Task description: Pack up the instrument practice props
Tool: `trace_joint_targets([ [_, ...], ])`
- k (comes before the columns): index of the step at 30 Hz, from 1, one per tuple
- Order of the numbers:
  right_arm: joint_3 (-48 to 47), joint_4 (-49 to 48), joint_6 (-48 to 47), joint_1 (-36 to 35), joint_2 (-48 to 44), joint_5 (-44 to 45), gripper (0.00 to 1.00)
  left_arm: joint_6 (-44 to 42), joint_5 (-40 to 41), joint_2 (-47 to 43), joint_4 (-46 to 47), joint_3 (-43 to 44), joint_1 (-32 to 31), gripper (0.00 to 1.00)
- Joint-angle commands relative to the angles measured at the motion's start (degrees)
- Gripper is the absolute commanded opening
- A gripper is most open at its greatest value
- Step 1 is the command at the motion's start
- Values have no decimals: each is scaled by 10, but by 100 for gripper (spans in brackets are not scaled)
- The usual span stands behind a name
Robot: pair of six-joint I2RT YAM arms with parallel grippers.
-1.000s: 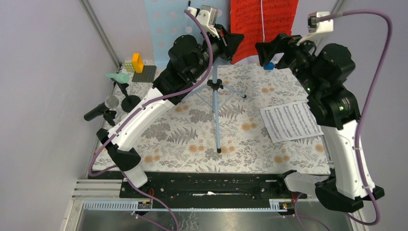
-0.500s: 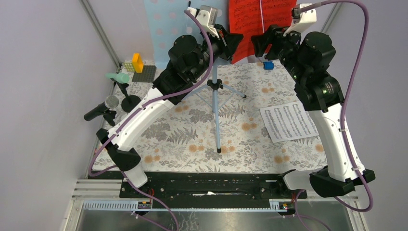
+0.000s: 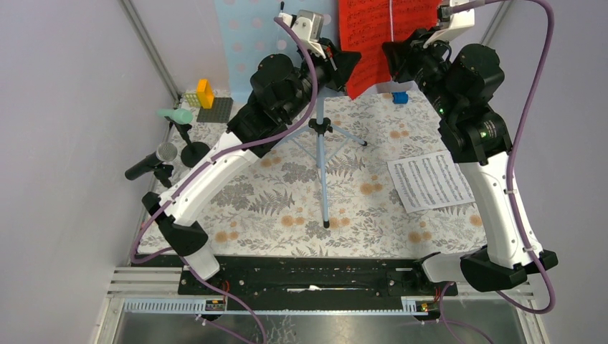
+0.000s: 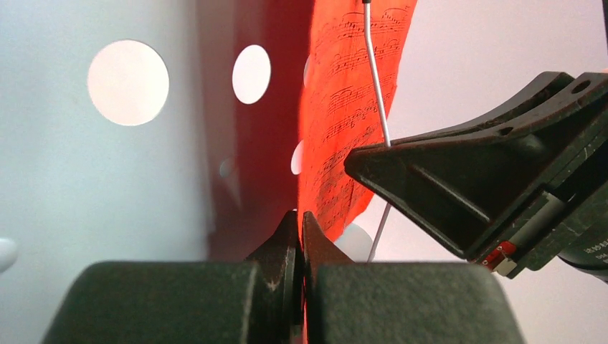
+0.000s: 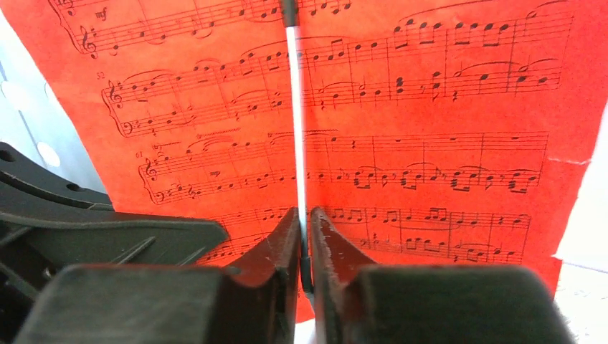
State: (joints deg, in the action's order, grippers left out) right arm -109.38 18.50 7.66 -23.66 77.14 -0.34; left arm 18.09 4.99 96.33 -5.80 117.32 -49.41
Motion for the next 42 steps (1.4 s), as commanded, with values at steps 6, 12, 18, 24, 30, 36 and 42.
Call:
trace_joint_targets([
  [6,55,-105,-17,-3,-44,-30,2,-15,41,-56,40,-25,3,0],
  [12,76,-121,-24,-3,-55,-14,0,-14,67,-82,56,-51,2,0],
  [18,73,-122,-27,-3,-54,-21,0,-19,82,-115,56,-75,2,0],
  [24,70,-116,-25,-3,-50,-18,1,-35,107,-173,56,-123,2,0],
  [30,80,-108,-29,-3,-51,-18,34,-46,101,-242,8,-154,2,0],
  [36,119,-107,-32,-3,-88,-22,76,-56,80,-301,-81,-156,2,0],
  [42,187,-107,-29,-3,-167,-27,84,-68,25,-325,-208,-121,2,0],
])
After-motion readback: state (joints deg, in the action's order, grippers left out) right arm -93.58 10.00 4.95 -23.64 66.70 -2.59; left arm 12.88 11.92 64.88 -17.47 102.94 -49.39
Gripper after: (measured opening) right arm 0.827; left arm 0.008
